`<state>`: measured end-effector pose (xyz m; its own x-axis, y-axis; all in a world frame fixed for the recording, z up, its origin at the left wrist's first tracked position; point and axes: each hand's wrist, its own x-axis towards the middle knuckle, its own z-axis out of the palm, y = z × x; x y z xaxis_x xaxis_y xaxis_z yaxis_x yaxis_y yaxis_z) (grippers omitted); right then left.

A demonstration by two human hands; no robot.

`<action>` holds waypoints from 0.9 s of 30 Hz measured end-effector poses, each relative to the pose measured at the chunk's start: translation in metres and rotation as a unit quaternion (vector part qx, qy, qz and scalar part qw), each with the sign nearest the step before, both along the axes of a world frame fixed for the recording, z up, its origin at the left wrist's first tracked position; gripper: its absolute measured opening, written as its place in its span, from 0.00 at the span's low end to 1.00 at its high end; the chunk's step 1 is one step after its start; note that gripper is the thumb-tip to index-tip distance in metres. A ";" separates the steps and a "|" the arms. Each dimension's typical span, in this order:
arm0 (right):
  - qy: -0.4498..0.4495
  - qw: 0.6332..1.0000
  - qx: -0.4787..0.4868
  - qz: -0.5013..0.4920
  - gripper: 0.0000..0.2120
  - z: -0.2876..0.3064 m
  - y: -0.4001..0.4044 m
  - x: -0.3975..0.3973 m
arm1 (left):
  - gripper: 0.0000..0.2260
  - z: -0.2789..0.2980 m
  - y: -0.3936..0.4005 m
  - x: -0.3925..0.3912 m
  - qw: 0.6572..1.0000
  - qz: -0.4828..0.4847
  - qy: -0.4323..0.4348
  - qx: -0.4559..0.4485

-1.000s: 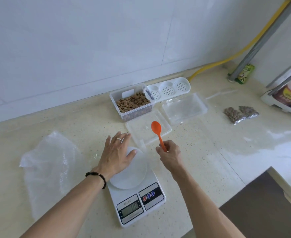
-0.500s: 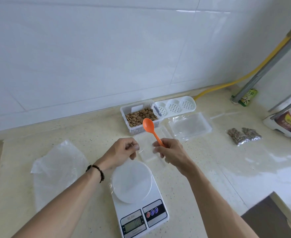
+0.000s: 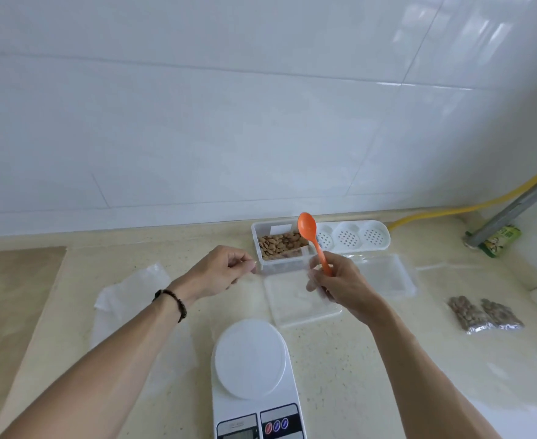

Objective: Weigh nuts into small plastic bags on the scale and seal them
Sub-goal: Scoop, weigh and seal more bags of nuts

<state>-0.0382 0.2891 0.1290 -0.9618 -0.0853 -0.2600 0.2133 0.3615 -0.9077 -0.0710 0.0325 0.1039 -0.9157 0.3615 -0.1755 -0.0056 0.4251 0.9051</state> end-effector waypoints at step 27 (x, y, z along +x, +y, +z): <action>-0.037 0.991 0.066 -0.106 0.12 -0.031 -0.020 -0.058 | 0.45 -0.040 0.035 -0.036 0.958 0.032 0.213 -0.188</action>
